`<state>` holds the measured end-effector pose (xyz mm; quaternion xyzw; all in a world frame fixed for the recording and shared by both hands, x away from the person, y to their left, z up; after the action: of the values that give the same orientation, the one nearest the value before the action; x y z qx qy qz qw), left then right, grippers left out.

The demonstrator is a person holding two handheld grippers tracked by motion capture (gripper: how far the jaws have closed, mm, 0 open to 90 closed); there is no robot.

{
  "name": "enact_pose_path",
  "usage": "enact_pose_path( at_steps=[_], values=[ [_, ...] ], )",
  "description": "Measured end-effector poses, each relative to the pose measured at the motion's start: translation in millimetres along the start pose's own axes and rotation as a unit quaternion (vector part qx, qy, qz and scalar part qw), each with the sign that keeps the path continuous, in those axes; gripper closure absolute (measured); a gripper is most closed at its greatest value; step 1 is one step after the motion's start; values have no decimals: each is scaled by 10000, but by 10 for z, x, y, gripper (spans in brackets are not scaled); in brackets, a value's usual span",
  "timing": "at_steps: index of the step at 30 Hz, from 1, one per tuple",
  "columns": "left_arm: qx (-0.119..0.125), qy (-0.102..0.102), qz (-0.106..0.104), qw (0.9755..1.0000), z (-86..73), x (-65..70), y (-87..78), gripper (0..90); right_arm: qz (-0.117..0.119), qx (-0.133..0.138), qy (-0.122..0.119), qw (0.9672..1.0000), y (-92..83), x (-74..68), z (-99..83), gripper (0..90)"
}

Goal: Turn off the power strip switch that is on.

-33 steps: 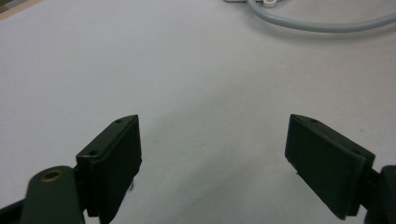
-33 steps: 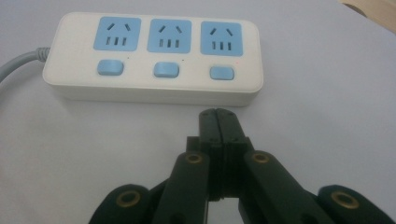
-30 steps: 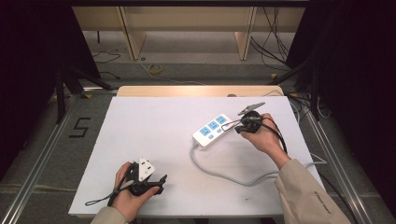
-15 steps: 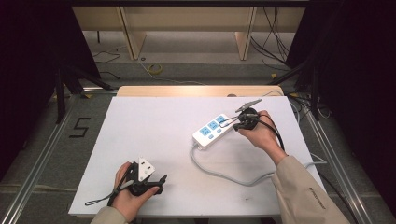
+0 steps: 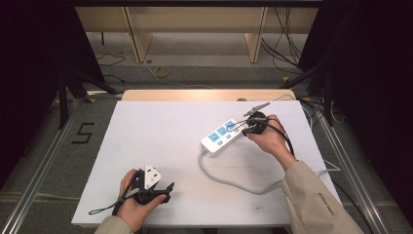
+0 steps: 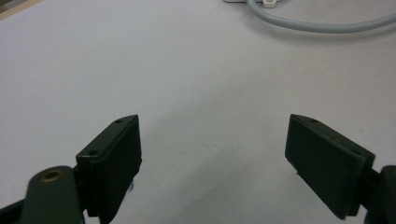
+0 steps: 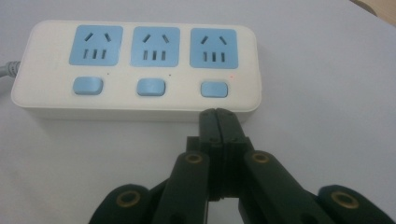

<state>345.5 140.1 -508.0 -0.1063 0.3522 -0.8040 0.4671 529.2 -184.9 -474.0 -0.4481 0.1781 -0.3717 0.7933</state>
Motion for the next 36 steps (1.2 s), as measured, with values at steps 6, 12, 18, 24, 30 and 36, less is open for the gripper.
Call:
enact_pose_path(
  at_steps=[6, 12, 18, 24, 30, 36],
  values=[
    [5, -10, 0, 10000, 0, -2, -1, 184, -2, -22, 13, 10000, 25, -4, 40, 900],
    [4, -11, 0, 10000, -1, -3, 0, 184, -1, -30, 7, 10000, 48, 0, 82, 900],
    [2, 0, 0, 10000, -1, -5, 1, 184, -2, -25, 42, 10000, 71, 15, 110, 900],
    [2, 0, 0, 10000, -1, -6, 1, 184, -14, -34, 53, 10000, 97, 26, 148, 900],
    [15, -2, 5, 10000, -1, -7, 0, 184, 0, -52, 55, 10000, 135, 27, 191, 900],
    [14, -1, 7, 10000, -2, -9, -1, 184, 34, -43, 110, 9999, 204, 15, 202, 900]
  ],
)
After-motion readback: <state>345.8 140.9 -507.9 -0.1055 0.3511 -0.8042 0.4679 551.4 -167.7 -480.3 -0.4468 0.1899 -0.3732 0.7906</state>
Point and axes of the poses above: each handheld gripper's, and its own axes: y roughly forward along the jaws, z roughly out of its top, x roughly to its right, the point moved 5 cm from there along y, roughly forward along the jaws, and after that the axes turned 3 degrees about -x, right-handed, at the moved point
